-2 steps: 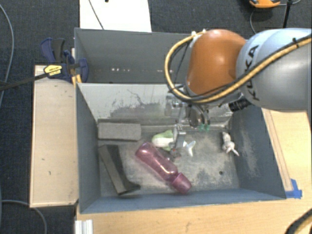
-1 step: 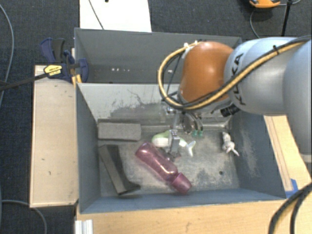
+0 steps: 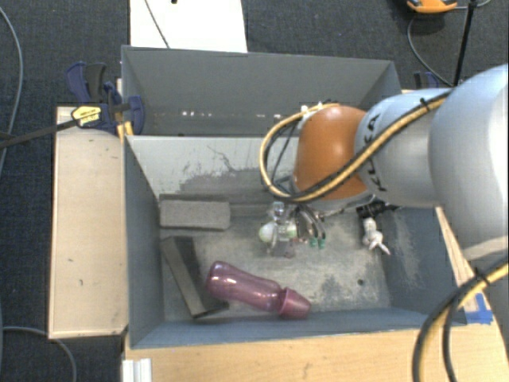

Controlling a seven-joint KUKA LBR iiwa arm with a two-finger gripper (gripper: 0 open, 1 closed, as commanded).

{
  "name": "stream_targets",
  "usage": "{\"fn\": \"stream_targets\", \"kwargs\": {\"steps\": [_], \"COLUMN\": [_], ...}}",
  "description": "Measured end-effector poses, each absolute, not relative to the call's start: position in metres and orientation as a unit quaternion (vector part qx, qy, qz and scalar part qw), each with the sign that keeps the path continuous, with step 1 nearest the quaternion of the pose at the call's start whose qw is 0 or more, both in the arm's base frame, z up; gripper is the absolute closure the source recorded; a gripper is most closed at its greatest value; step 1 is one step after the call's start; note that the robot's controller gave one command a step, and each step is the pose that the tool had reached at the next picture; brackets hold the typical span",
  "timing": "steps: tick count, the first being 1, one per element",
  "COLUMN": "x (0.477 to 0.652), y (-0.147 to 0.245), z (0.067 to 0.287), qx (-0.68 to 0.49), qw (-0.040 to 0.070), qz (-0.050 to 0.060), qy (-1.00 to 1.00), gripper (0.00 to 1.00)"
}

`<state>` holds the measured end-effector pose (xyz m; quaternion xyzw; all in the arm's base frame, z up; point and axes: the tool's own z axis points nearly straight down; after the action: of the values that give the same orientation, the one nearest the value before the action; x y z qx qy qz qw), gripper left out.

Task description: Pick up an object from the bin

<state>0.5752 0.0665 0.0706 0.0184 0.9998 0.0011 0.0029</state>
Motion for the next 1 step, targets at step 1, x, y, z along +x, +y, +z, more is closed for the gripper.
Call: {"fn": "stream_targets", "kwargs": {"steps": [1], "x": [0.5752], "y": [0.0665], "z": [0.0706], "qx": [0.019], "qw": [0.003], "qz": [0.001], "qy": [1.000], "gripper": [1.00]}}
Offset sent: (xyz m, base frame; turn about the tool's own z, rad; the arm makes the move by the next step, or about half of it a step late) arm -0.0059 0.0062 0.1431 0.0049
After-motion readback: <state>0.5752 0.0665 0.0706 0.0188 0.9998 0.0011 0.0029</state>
